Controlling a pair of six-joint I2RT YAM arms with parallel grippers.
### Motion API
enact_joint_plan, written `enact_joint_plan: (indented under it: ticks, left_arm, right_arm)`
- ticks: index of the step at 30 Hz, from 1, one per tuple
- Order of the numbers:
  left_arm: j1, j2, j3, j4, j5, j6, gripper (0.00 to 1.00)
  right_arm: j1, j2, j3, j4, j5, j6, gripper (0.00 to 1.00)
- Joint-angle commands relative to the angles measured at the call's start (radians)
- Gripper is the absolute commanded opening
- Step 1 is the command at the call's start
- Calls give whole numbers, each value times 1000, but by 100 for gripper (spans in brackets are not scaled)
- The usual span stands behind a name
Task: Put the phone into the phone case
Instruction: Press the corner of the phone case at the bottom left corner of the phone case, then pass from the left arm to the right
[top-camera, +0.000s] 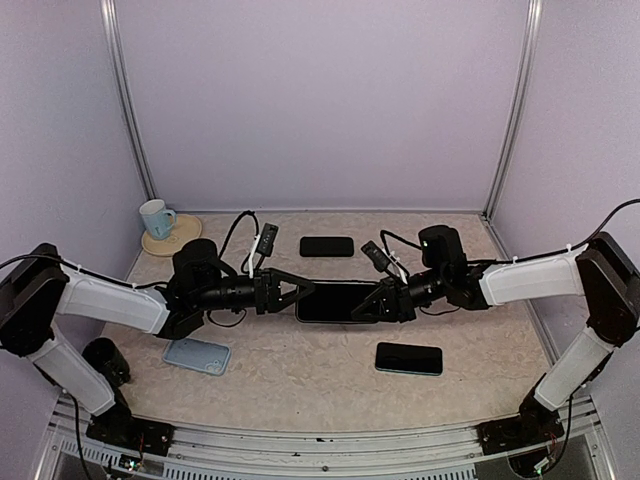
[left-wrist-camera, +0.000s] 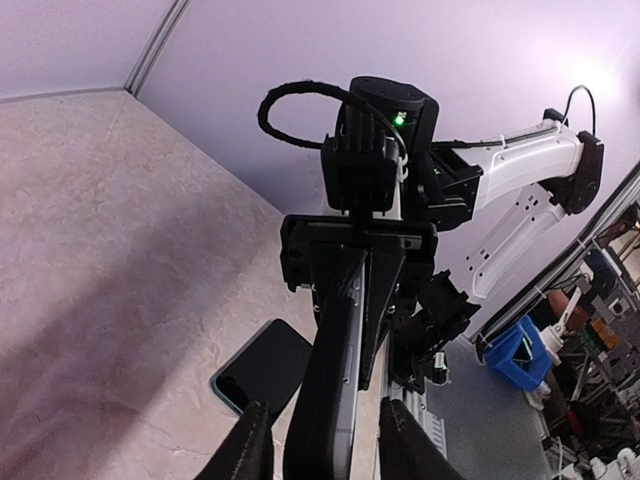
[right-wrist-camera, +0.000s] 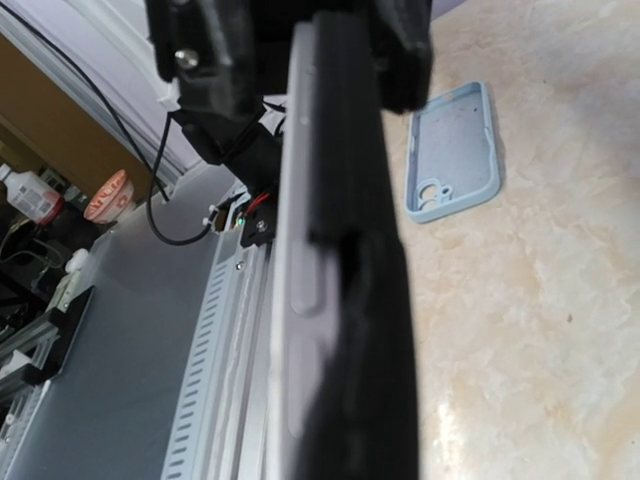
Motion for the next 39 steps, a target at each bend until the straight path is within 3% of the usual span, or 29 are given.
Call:
enact_joint_plan:
  ticks: [1, 6, 8, 16, 24, 36, 39]
  left_arm:
    - [-7, 14, 20, 26, 11, 4, 25]
    - [-8, 9, 14, 30, 3, 6, 0]
    - [-7, 8, 9, 34, 0, 6, 0]
    - [-7, -16, -21, 55, 8, 18, 0]
    - [-1, -61, -43, 35, -3, 36, 0]
    - [2, -68, -46, 25, 17, 40, 0]
    - [6, -68, -19, -38, 10, 45, 0]
  right_arm:
    - [12, -17, 21, 37, -3, -15, 0]
    - [11, -18, 16, 39, 3, -16, 0]
    - [11, -23, 16, 41, 3, -14, 0]
    - [9, -48, 6, 60, -24, -7, 54]
    - [-4, -96, 17, -67, 54, -108, 87]
    - [5, -99, 46, -215, 200, -239, 89]
    - [43, -121, 34, -251, 275, -354, 98]
